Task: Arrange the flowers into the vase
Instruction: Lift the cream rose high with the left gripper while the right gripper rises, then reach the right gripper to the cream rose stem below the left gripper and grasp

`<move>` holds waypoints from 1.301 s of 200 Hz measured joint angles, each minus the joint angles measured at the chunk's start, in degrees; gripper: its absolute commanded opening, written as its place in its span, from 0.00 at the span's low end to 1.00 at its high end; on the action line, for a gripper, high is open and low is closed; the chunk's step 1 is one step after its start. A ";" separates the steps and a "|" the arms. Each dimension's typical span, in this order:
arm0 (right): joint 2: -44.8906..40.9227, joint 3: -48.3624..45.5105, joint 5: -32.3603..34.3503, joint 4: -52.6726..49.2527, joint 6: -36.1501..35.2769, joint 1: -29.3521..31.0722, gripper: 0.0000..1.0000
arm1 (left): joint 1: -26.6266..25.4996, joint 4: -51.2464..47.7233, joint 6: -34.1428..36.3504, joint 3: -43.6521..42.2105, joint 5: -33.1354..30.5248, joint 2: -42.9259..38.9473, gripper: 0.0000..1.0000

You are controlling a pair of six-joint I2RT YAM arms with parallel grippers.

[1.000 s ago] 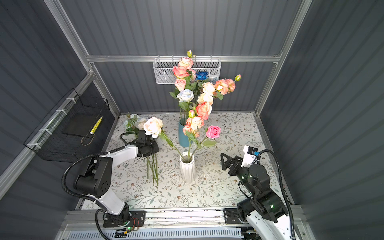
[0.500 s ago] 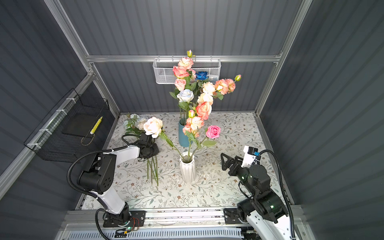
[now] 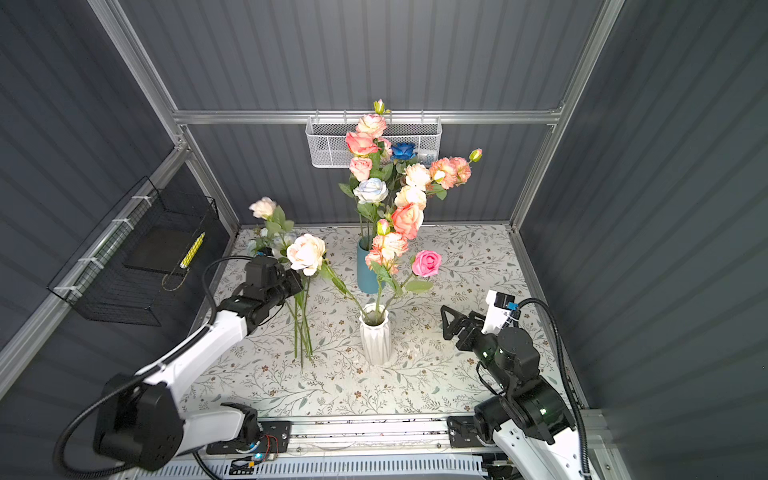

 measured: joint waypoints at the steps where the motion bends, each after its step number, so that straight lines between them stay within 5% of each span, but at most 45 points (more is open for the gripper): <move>1: 0.09 0.00 -0.11 0.04 0.00 0.00 0.99 | 0.00 0.04 0.04 0.04 0.00 -0.35 0.00; 73: 8.94 9.64 -19.21 6.67 -1.64 0.02 0.89 | 0.02 -1.20 3.85 10.05 6.21 -19.98 0.00; 151: 15.10 29.46 -30.27 9.86 -4.94 9.18 0.87 | 0.00 -0.70 5.29 20.11 18.62 -27.08 0.00; 194: 31.65 44.09 -26.86 8.70 -12.50 29.14 0.82 | 0.00 1.92 4.94 21.38 27.45 -26.25 0.00; 260: 63.63 66.07 -28.04 5.86 -16.50 38.69 0.77 | 0.00 6.97 2.67 21.18 39.04 -26.25 0.00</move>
